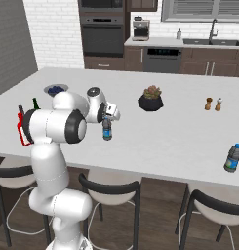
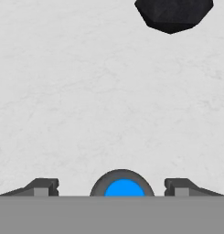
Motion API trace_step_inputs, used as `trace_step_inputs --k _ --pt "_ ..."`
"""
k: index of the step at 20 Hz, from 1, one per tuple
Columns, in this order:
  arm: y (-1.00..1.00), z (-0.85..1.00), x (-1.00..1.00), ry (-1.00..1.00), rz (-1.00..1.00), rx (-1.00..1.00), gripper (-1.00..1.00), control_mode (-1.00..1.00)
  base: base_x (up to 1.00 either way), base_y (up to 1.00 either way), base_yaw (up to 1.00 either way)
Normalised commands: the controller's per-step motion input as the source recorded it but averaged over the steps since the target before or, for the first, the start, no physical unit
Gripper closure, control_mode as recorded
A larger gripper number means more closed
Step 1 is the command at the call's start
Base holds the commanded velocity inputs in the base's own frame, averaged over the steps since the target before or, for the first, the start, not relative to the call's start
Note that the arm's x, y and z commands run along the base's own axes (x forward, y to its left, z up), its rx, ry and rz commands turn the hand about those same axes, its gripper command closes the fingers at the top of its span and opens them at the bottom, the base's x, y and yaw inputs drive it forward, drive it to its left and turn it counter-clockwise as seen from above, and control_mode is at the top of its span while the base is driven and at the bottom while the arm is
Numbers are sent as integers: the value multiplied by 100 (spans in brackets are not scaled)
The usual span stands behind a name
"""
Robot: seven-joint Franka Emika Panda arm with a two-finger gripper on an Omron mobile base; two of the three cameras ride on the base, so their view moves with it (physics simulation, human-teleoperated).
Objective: Move the plastic bottles in the middle to the plastics group, and the glass bottles in the middle to the glass group.
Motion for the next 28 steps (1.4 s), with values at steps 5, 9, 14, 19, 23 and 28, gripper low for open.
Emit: trace_step_inputs --k 5,9,14,19,23,28 --pt "0 0 0 0 0 0 100 -100 0 0 0" --pt "0 0 0 0 0 0 100 -100 0 0 0" --pt "-3 0 1 0 0 1 100 -100 0 0 0" --pt "-52 14 -4 -2 0 5 100 -100 0 0 0" --pt "-48 58 -4 0 -5 2 100 -100 0 0 0" --pt "-67 47 -56 -3 -10 3 100 -100 0 0 0"
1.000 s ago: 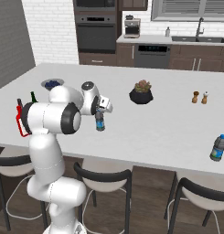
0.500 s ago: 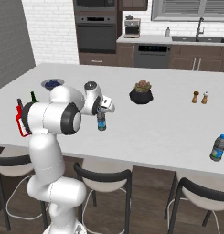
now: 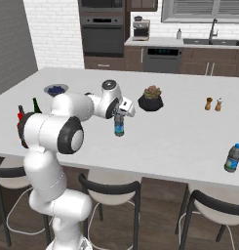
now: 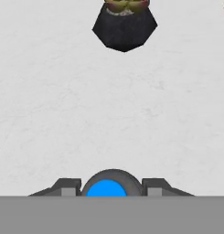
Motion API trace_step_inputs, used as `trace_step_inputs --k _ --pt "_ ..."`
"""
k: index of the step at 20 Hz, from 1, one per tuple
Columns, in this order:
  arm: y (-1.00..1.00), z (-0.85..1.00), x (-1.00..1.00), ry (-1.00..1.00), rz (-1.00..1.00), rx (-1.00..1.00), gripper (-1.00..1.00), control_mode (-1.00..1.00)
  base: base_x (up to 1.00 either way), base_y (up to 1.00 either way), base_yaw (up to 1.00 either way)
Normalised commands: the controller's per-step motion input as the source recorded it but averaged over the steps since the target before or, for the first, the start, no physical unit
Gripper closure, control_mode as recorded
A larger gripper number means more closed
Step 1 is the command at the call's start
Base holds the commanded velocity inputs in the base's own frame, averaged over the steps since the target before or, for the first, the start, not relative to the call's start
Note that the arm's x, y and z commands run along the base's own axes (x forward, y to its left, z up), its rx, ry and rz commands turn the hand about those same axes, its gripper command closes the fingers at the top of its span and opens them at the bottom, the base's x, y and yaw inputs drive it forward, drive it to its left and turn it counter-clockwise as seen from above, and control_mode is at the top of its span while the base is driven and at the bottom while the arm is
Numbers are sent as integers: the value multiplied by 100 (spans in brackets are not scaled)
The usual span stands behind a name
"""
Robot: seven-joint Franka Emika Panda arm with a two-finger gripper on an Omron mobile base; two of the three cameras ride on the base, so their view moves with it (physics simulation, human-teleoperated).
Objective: Move the plastic bottles in the middle to the plastics group, and the glass bottles in the middle to the glass group.
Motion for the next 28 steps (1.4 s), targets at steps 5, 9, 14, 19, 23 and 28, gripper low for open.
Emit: trace_step_inputs --k 5,9,14,19,23,28 --pt "-98 19 -100 -11 -10 10 100 -100 0 0 0" --pt "-100 1 -100 -13 -16 11 100 -100 0 0 0" --pt "-100 7 -77 -2 -22 7 100 -100 0 0 0" --pt "-100 12 -53 0 -22 3 100 -100 0 0 0" --pt "-89 0 -53 0 -22 0 100 -100 0 0 0" --pt "-71 0 -36 0 -27 0 100 -100 0 0 0"
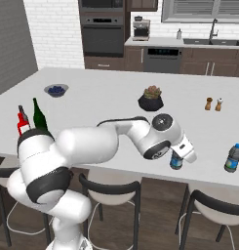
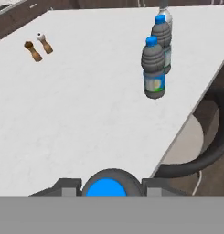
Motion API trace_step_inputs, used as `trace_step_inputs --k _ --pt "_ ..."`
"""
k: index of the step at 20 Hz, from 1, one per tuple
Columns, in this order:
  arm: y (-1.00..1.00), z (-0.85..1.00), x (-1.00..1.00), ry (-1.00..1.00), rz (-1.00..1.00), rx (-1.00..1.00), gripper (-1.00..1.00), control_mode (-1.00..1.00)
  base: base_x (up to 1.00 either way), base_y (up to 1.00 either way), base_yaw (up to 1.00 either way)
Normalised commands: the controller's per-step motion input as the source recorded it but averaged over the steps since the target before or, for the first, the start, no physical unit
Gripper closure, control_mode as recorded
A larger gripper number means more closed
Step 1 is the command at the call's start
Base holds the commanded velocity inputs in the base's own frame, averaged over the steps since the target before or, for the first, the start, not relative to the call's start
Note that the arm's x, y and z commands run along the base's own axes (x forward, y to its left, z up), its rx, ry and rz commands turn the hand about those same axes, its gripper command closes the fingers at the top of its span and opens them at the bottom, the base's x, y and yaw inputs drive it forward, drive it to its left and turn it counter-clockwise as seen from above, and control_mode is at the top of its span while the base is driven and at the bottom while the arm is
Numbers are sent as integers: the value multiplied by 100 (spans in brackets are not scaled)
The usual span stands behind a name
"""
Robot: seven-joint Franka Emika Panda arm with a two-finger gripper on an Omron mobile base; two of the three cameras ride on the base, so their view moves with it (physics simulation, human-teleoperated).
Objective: Move the plastic bottles in the middle to the plastics group, and the glass bottles in the middle to the glass group.
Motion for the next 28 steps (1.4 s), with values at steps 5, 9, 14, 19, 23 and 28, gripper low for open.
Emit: trace_step_inputs --k 5,9,14,19,23,28 --pt "-71 0 -16 0 -21 0 100 -100 0 0 0" --pt "-62 3 14 0 -4 6 100 -100 0 0 0" --pt "-46 0 35 0 0 2 100 -100 0 0 0" --pt "-37 0 48 3 0 1 100 -100 0 0 0" --pt "-47 -10 26 2 0 4 100 -100 0 0 0" --pt "-35 -20 20 1 0 1 100 -100 0 0 0"
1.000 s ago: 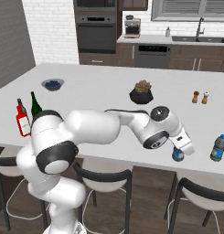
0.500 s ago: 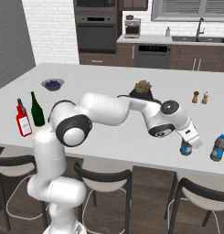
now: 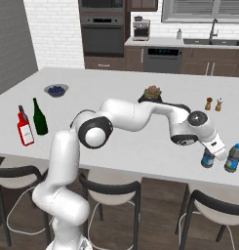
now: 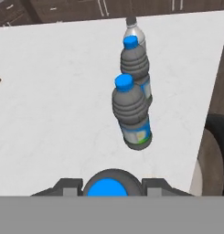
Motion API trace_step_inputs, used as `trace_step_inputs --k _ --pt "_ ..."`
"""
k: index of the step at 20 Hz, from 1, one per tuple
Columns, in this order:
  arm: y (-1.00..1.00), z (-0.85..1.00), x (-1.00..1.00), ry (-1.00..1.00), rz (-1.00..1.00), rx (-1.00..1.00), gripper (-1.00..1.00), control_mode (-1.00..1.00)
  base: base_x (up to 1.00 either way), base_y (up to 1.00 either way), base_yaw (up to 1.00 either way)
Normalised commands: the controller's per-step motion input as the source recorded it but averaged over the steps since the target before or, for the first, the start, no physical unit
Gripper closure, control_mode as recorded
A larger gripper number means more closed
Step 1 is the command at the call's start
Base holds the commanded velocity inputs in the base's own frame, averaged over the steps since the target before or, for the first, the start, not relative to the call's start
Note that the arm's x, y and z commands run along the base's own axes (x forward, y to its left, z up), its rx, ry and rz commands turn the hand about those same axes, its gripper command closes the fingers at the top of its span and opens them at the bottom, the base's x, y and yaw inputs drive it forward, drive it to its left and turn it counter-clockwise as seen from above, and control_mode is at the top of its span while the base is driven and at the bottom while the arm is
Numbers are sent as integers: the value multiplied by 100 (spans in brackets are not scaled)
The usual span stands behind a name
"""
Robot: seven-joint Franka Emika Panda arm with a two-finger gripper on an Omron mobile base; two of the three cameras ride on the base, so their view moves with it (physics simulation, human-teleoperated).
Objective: Move the plastic bottles in the middle to the plastics group, and the glass bottles in the middle to the glass group.
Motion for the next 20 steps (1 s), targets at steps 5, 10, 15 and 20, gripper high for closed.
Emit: trace_step_inputs --k 5,10,15,20 --pt "-23 -10 31 1 0 0 100 -100 0 0 0" --pt "-1 -7 25 3 0 -1 100 -100 0 0 0" --pt "-1 -4 22 1 0 0 100 -100 0 0 0" --pt "-7 0 31 2 0 0 100 -100 0 0 0"
